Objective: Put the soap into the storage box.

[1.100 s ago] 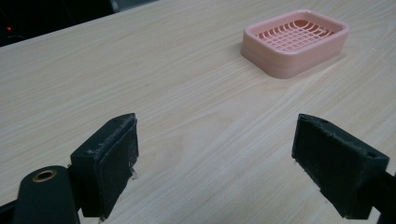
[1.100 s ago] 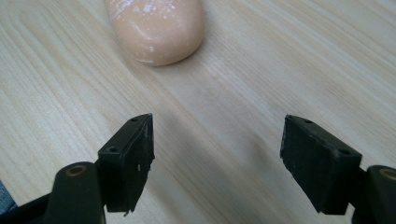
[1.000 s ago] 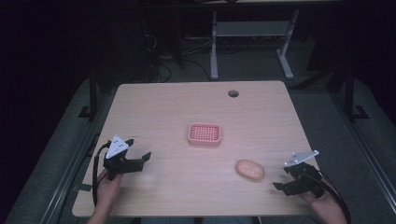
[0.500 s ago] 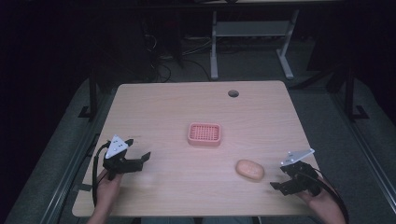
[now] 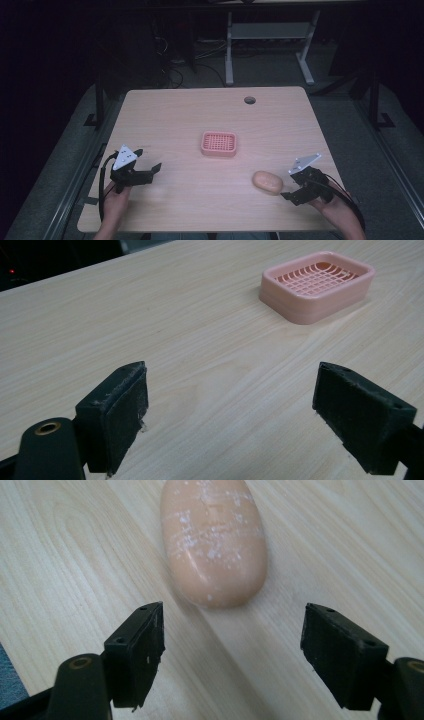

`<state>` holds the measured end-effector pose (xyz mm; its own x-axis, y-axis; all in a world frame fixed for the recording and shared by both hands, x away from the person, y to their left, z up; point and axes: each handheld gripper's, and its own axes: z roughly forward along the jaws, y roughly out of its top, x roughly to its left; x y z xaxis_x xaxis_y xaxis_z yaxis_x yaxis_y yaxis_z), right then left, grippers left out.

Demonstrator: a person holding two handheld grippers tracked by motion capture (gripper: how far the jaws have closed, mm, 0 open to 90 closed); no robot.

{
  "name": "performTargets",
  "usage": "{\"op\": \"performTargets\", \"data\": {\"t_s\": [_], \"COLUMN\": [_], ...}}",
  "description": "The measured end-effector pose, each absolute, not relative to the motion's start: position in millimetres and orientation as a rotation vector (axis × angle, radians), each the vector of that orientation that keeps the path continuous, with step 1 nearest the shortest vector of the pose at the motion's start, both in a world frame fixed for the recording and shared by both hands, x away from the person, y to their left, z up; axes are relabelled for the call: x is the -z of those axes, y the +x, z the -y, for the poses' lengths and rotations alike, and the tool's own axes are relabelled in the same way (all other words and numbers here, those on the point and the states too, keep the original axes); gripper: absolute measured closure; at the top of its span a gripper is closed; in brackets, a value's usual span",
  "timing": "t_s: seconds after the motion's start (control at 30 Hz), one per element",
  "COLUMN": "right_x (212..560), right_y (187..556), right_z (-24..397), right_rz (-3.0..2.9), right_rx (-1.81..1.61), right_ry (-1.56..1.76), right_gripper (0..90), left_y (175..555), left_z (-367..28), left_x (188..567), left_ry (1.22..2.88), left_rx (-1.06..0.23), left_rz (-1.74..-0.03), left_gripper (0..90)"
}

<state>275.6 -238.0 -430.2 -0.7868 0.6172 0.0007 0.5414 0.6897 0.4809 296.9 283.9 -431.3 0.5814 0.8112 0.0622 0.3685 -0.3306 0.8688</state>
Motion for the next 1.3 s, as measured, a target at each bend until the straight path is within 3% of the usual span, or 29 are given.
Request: {"op": "performTargets", "data": {"t_s": [1.3], "right_x": [438], "right_y": [321], "right_z": [170], "right_rz": [-2.917], "right_rx": [-0.459], "right_ry": [0.687], "right_gripper": [24.7], "left_y": [297], "left_z": [-286], "left_x": [431], "left_ry": [1.916], "left_rx": [-0.634], "left_rz": [-0.957], "left_gripper": [14.3]}}
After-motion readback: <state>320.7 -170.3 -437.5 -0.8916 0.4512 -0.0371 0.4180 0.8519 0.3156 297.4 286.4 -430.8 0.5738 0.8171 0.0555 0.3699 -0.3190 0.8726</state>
